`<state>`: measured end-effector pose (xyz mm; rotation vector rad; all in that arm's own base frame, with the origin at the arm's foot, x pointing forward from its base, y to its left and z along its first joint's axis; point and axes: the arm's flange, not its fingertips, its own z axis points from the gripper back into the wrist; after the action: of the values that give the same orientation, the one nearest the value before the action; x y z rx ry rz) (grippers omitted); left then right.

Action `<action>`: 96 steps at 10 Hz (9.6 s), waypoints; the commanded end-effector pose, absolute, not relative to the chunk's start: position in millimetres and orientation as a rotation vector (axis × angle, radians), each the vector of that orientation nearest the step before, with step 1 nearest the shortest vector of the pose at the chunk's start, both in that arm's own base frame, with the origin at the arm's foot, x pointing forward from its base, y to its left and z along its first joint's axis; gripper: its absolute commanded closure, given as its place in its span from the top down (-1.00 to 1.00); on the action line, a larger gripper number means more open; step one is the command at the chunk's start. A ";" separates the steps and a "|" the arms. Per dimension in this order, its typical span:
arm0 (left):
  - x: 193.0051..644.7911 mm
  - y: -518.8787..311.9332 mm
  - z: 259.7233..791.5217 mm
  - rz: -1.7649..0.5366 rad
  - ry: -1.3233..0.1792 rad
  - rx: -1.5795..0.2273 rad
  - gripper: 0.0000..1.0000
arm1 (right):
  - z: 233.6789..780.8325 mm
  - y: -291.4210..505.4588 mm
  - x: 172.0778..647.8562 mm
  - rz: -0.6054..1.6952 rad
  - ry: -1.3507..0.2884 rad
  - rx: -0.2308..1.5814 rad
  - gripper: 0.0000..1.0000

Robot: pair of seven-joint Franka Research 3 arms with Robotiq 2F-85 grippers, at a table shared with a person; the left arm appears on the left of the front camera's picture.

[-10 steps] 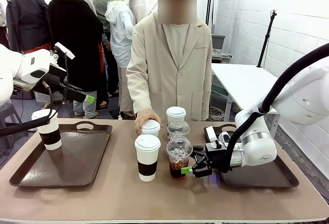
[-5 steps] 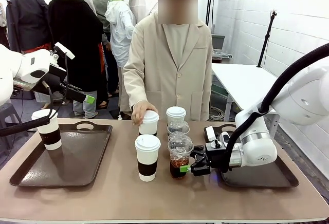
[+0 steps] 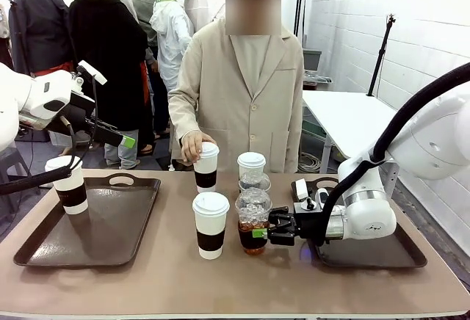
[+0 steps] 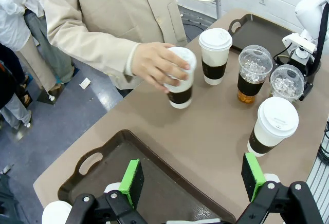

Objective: Distribute the coffee onto the tray.
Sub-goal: Pick up one iced Americano and place it on the right Handle tray, then pick up another iced Americano from the middle of the table and place it on the right Handle tray.

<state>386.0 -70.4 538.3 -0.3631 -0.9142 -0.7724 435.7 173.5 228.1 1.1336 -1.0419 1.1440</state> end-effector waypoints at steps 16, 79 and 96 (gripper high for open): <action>385.8 -68.4 537.9 -0.774 -0.907 -0.367 1.00 | 355.4 8.6 416.0 1.256 -1.042 1.199 0.19; 385.8 -68.4 537.9 -0.774 -0.907 -0.367 1.00 | 266.9 -118.4 425.2 1.023 -1.041 0.969 1.00; 385.8 -68.4 537.9 -0.774 -0.907 -0.367 1.00 | 483.9 -29.3 576.0 1.228 -0.241 0.270 1.00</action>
<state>385.8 -70.4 538.4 -0.3628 -0.9143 -0.7725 573.3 -33.2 484.4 0.3128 -0.2670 1.2441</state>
